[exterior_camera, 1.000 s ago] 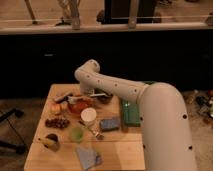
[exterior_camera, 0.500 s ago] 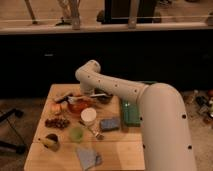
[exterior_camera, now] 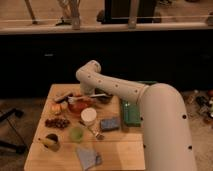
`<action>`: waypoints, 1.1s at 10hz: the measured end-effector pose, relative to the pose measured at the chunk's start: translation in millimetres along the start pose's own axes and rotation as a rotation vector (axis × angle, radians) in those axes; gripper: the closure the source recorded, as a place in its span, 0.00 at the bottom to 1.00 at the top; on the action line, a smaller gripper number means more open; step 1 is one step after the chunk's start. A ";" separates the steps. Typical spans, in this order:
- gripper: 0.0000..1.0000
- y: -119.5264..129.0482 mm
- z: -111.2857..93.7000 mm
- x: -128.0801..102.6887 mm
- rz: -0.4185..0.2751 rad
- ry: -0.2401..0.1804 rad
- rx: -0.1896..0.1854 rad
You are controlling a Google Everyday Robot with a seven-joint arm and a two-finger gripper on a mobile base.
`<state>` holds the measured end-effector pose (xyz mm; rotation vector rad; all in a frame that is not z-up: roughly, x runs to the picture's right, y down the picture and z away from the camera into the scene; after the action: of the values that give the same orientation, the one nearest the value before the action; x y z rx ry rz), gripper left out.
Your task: Place brush in red bowl
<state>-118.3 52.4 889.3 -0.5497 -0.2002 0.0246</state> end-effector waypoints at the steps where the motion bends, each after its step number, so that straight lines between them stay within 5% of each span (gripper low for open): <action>1: 1.00 2.1 -0.6 -1.0 0.004 -0.001 0.000; 4: 1.00 7.0 -1.9 -4.6 0.022 -0.002 0.003; 11: 1.00 11.9 1.8 -16.5 0.052 -0.073 -0.004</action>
<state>-134.5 62.3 881.6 -0.5581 -0.2571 0.0945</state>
